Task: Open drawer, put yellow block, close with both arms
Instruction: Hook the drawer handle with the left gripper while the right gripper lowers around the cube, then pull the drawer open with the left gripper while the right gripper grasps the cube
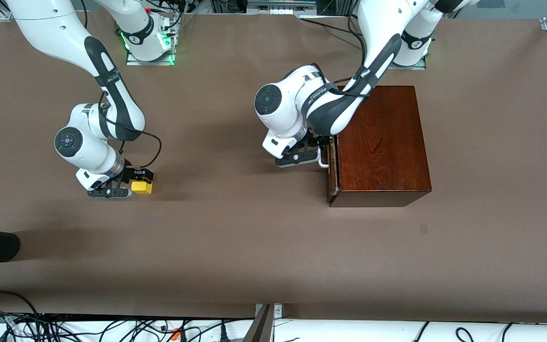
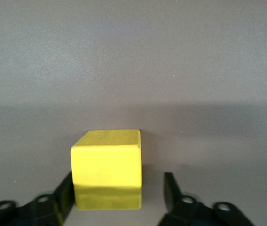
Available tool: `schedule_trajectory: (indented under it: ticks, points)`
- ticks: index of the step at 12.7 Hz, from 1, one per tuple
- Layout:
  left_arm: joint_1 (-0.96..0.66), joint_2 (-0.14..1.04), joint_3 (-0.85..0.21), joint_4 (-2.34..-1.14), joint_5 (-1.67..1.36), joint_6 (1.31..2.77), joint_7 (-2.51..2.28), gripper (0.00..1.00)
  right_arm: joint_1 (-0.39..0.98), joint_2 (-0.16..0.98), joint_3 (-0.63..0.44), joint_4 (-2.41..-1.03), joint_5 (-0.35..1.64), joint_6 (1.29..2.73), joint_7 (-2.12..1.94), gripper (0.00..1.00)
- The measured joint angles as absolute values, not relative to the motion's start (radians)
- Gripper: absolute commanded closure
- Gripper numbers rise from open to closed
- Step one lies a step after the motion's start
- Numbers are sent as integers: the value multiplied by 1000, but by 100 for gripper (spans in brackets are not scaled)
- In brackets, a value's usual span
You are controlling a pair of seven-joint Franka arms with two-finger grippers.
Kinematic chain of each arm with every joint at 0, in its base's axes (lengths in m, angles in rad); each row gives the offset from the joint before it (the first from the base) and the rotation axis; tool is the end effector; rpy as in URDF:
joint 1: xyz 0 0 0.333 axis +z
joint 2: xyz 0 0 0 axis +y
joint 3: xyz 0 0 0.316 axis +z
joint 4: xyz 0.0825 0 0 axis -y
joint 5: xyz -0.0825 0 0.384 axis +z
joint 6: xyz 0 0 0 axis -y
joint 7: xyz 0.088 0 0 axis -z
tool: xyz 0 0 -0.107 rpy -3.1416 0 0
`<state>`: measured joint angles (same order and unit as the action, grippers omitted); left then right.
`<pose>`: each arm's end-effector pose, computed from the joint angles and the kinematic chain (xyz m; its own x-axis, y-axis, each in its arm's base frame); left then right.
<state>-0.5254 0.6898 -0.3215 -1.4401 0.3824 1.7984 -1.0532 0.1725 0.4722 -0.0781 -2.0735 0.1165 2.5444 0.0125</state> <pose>0.5046 -0.4668 0.2782 0.9936 0.1083 -0.0330 0.0924 -0.9439 -0.3169 0.5865 0.0543 0.1991 1.0000 -0.0059 -0.0002 -0.0059 -0.9995 -0.0301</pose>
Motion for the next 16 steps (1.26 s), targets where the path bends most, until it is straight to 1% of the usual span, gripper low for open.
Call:
schedule_trajectory:
  ticks: [2,4,5,8,10,12,16]
  points:
    - [-525,690,-321,-1438,365,1820,-1069,0,172,472,-78,-2073,117,2545,13,48]
    - [-527,690,-321,-1438,354,1838,-1078,0,172,472,-78,-2073,117,2545,13,62]
    - [-529,690,-321,-1438,352,1841,-1079,0,172,472,-78,-2072,117,2545,14,64]
    - [-531,690,-320,-1437,332,1858,-1079,0,173,471,-78,-2054,117,2543,13,64]
    - [-532,690,-320,-1436,316,1879,-1080,0,173,456,-78,-2022,117,2500,10,64]
    - [-532,690,-320,-1435,305,1891,-1081,0,174,428,-78,-1947,116,2382,-1,64]
    - [-536,690,-320,-1433,281,1926,-1091,0,175,394,-75,-1741,116,2112,-26,64]
